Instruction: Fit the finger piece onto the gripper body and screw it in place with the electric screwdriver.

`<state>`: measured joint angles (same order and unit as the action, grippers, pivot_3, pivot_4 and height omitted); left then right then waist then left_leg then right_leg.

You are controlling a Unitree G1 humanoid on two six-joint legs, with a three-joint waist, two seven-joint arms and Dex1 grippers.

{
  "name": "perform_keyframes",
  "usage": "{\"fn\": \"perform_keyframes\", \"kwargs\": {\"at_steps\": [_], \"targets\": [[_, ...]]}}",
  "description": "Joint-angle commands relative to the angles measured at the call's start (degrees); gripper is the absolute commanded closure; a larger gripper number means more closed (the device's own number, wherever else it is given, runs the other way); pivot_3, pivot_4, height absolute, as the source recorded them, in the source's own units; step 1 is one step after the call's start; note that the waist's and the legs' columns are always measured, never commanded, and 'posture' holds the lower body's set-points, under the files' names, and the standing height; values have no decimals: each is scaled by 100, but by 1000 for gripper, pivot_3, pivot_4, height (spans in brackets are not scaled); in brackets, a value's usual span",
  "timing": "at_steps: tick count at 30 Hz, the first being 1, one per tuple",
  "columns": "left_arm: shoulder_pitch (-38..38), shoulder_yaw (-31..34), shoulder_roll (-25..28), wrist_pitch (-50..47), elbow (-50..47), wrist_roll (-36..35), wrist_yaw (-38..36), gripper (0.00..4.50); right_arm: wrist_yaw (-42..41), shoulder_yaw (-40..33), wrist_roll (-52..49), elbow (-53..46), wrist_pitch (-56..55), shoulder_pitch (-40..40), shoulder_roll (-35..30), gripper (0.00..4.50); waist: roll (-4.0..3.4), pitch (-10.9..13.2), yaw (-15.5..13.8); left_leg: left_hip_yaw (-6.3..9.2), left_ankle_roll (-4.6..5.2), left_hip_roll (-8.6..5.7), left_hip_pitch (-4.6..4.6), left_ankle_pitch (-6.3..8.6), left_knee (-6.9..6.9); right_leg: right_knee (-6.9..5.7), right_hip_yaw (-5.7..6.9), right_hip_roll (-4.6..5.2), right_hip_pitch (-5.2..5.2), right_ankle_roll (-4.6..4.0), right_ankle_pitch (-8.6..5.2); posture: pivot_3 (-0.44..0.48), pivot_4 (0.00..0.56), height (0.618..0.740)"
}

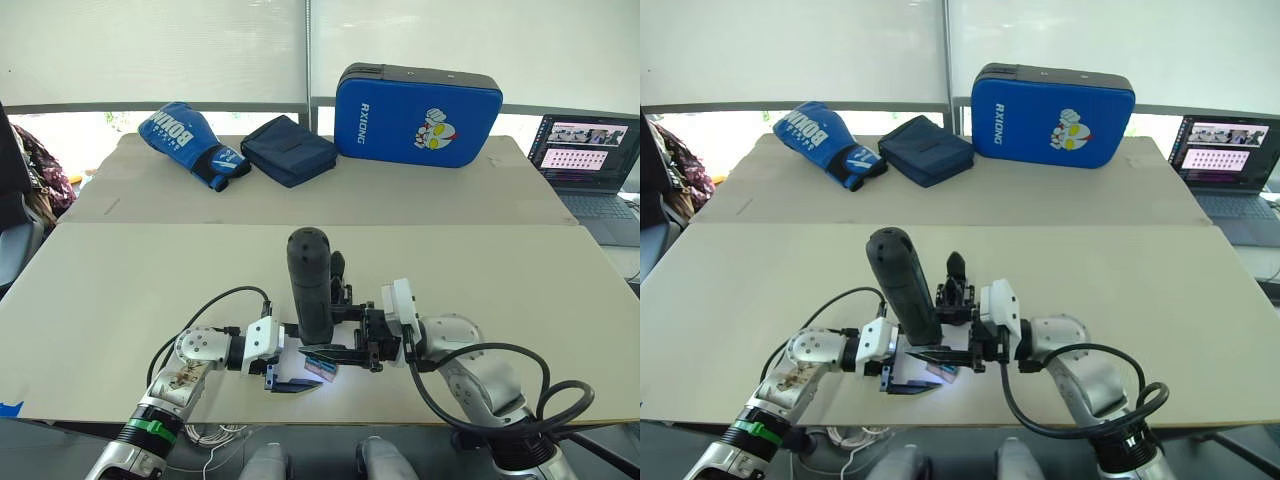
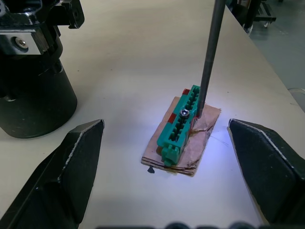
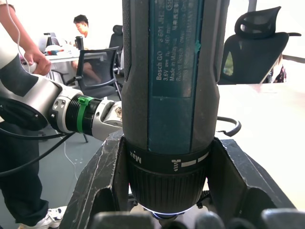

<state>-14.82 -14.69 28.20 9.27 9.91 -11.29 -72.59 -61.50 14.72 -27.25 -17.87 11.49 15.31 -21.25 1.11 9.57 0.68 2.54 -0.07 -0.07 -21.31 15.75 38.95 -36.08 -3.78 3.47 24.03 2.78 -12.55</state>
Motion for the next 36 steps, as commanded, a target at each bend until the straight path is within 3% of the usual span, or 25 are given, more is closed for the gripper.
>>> {"fn": "perform_keyframes", "kwargs": {"at_steps": [1,18,36], "targets": [[140,-177,-24,-102,54,102,25,69,-56,-79,-92,-155,-253,49,60,2611,0,0,0,0,0,0,0,0,0,0,0,0,0,0,0,0,150,740],[145,-166,-12,-182,-35,84,61,69,-180,-383,-605,-282,-84,220,63,2611,0,0,1,1,0,0,0,0,0,0,0,0,0,0,0,0,150,740],[149,-160,-16,-207,-35,77,64,69,-144,-203,-208,88,-180,376,143,2611,-1,-1,2,0,0,0,1,0,0,-2,0,0,1,0,0,0,150,740]]}}
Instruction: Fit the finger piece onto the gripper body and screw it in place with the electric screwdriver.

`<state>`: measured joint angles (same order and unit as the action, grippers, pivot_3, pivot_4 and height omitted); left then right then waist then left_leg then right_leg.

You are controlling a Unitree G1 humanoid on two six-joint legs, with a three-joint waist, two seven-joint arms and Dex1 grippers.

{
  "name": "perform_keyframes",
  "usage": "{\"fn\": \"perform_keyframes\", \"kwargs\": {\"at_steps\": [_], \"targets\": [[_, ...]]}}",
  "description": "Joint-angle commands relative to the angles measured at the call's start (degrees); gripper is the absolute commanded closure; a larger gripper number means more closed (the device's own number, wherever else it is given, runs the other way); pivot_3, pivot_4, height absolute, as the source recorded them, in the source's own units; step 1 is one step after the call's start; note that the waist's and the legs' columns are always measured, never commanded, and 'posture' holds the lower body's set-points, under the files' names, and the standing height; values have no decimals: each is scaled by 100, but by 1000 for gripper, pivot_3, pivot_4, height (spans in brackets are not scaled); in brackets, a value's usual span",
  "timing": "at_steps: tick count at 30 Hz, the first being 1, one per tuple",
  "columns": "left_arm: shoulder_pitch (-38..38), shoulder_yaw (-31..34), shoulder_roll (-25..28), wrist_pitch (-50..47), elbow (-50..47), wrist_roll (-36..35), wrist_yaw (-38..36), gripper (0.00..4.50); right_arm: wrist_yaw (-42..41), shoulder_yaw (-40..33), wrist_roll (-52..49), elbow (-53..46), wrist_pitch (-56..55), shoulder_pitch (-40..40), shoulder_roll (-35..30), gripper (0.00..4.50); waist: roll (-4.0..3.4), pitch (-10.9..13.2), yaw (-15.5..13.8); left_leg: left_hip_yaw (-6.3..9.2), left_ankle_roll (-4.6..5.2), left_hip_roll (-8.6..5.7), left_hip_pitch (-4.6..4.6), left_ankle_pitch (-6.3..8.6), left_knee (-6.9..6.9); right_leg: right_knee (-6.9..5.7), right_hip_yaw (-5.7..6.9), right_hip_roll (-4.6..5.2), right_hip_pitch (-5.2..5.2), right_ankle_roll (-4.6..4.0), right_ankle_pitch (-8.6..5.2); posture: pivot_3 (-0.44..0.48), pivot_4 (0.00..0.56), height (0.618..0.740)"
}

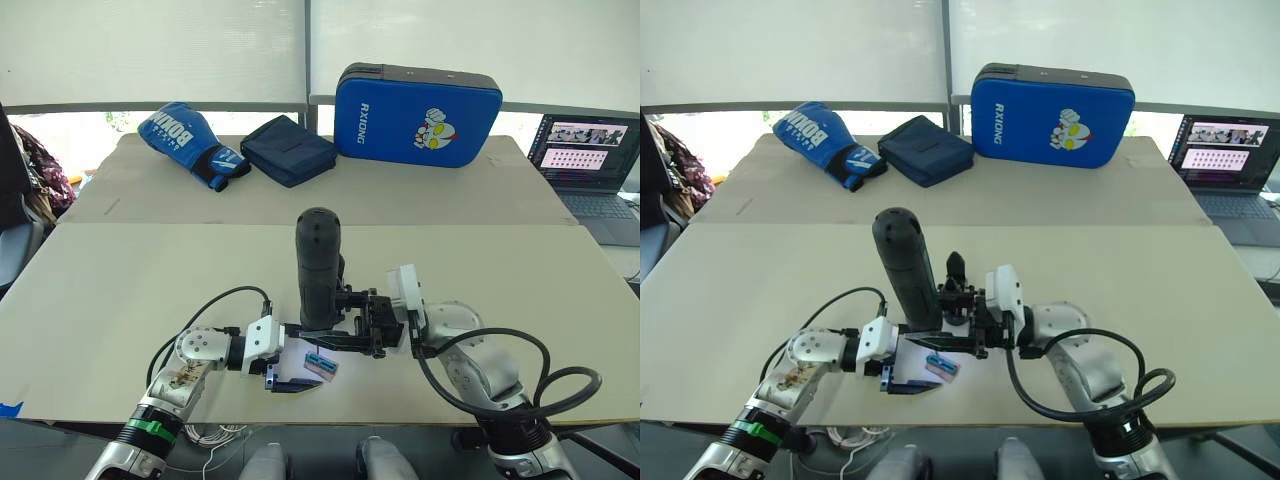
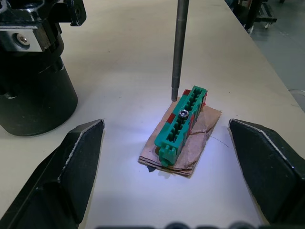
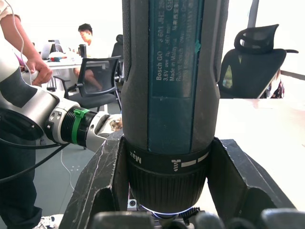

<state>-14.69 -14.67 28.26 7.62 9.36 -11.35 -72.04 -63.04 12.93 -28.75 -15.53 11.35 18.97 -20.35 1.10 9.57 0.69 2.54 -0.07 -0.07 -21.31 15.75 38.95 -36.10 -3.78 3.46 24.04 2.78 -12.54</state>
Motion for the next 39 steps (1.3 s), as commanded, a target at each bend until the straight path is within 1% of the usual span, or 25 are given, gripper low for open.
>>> {"fn": "perform_keyframes", "kwargs": {"at_steps": [1,12,29,39], "targets": [[130,-163,-23,-42,25,85,7,69,0,-22,-43,-139,-167,0,57,2611,0,0,0,0,0,0,0,0,0,0,0,0,0,0,0,0,150,740],[117,-167,-29,-11,88,105,9,69,-54,-37,-53,-205,-188,-98,120,2611,-1,-1,0,0,0,0,1,0,0,-1,-1,0,0,0,0,0,150,740],[131,-172,-52,121,215,123,15,69,-104,-90,-16,-141,-238,-104,45,2611,-1,-1,-1,0,0,0,1,0,0,-1,-1,0,-1,0,0,0,150,740],[119,-188,-54,71,138,124,28,69,-151,-94,-77,-164,-236,-115,49,2611,-1,-1,-1,0,0,0,1,0,0,-1,-1,0,-1,0,0,0,150,740]]}}
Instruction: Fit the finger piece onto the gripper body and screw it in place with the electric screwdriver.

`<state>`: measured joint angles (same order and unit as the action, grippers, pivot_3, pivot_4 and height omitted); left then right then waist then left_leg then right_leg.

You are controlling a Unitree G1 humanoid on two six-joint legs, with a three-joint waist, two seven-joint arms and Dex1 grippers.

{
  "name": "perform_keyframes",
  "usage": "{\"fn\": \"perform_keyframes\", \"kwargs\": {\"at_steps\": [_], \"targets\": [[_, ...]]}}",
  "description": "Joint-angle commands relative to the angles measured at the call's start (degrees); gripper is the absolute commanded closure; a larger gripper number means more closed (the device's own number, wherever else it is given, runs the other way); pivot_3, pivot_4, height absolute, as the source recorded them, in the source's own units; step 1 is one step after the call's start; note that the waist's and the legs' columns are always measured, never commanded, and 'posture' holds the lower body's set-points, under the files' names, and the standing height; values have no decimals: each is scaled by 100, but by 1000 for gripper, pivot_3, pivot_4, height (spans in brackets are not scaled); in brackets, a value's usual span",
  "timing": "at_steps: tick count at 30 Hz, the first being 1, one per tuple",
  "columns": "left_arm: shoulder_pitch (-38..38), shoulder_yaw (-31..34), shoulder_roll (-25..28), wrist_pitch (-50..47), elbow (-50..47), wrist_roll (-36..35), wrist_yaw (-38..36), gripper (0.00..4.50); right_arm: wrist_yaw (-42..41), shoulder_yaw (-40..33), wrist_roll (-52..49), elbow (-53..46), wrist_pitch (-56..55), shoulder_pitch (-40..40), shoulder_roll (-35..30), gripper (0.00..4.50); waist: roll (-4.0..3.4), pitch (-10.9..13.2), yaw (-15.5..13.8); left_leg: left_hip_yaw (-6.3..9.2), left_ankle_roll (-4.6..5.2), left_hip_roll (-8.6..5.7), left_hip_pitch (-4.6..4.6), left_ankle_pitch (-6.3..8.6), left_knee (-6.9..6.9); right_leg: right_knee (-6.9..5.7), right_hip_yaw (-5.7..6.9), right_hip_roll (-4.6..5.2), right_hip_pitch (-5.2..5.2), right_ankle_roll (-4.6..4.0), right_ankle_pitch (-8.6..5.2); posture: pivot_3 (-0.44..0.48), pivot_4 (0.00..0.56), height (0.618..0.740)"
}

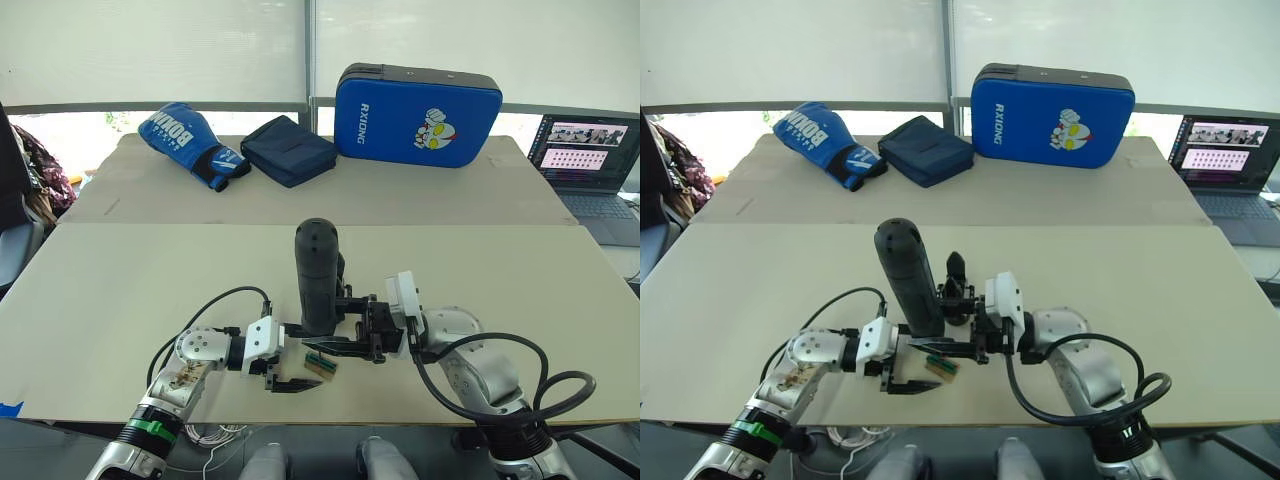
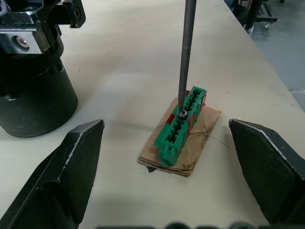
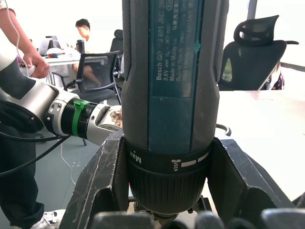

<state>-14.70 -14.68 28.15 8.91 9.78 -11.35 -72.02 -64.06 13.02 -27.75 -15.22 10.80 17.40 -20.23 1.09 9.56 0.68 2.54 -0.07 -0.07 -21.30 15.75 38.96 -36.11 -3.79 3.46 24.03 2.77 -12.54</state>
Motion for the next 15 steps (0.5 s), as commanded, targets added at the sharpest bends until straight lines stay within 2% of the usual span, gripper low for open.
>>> {"fn": "perform_keyframes", "kwargs": {"at_steps": [1,15], "targets": [[121,-188,-41,-66,87,124,26,69,-49,-98,-174,-196,-183,41,42,2611,0,0,0,0,0,0,0,0,0,0,0,0,0,0,0,0,150,740],[113,-178,-30,-101,66,111,15,69,-12,-92,-41,-163,-243,84,19,2611,0,0,0,0,0,0,0,0,0,0,0,0,0,0,0,0,150,740]]}}
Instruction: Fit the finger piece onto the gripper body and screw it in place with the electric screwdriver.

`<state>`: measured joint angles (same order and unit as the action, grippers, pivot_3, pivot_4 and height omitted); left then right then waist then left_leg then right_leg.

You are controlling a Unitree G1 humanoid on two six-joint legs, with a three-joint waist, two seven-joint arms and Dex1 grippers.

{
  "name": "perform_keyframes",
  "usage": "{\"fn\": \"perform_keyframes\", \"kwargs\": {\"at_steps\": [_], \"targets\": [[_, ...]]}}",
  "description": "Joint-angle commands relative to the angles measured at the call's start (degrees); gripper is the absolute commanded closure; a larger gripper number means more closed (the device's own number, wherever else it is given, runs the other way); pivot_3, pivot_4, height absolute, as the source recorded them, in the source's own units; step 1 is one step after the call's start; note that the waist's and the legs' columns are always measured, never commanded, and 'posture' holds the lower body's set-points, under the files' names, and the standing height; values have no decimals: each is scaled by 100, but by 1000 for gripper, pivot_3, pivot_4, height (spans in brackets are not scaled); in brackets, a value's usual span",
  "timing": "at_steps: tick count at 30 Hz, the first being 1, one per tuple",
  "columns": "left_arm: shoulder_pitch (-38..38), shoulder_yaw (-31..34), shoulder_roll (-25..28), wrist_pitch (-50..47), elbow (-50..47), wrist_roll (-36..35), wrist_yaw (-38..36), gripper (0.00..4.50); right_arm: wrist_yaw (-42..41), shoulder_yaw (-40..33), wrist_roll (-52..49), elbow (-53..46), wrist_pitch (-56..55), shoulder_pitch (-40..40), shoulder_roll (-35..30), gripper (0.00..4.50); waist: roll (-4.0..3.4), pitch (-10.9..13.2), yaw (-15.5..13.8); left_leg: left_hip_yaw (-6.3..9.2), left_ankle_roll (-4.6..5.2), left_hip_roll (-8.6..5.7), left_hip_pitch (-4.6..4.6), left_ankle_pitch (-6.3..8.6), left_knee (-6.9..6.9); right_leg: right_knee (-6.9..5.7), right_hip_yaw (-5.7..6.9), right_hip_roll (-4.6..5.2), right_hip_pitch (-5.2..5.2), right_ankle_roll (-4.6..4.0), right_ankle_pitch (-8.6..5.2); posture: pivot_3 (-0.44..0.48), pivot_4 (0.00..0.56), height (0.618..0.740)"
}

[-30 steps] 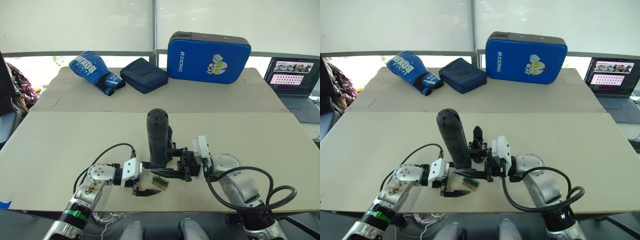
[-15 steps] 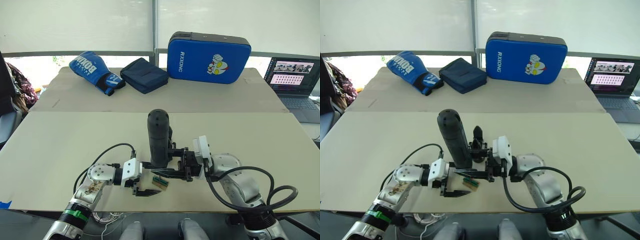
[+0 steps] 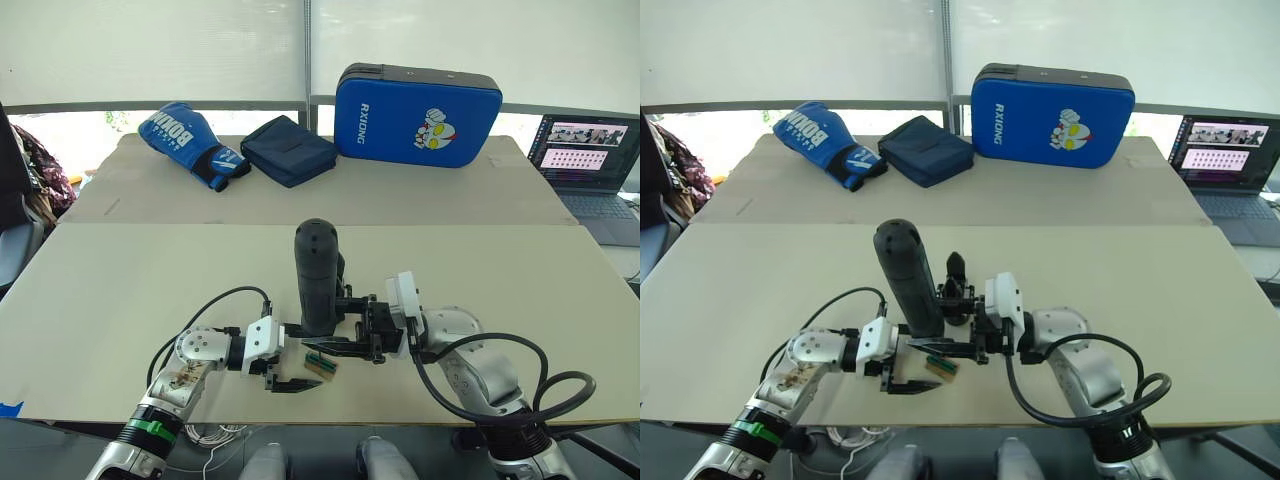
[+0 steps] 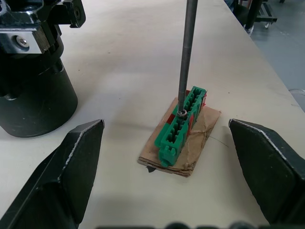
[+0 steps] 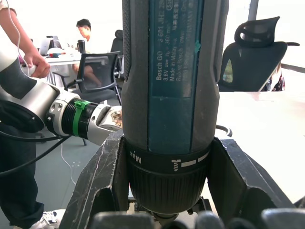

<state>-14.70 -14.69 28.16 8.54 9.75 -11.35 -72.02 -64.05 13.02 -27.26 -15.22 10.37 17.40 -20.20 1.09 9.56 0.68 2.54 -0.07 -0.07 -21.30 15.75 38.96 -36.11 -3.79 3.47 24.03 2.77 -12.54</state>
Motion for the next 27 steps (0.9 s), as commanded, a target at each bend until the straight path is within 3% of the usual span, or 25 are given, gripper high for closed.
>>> {"fn": "perform_keyframes", "kwargs": {"at_steps": [1,27], "targets": [[113,-178,-32,-63,71,110,13,69,-12,-92,-91,-168,-196,82,15,2611,0,0,0,0,0,0,0,0,0,0,0,0,0,0,0,0,150,740],[128,-179,-27,-89,60,116,36,69,57,65,52,5,-14,2,-53,2611,-3,-10,1,0,0,0,3,0,0,0,0,0,-2,0,0,0,150,740]]}}
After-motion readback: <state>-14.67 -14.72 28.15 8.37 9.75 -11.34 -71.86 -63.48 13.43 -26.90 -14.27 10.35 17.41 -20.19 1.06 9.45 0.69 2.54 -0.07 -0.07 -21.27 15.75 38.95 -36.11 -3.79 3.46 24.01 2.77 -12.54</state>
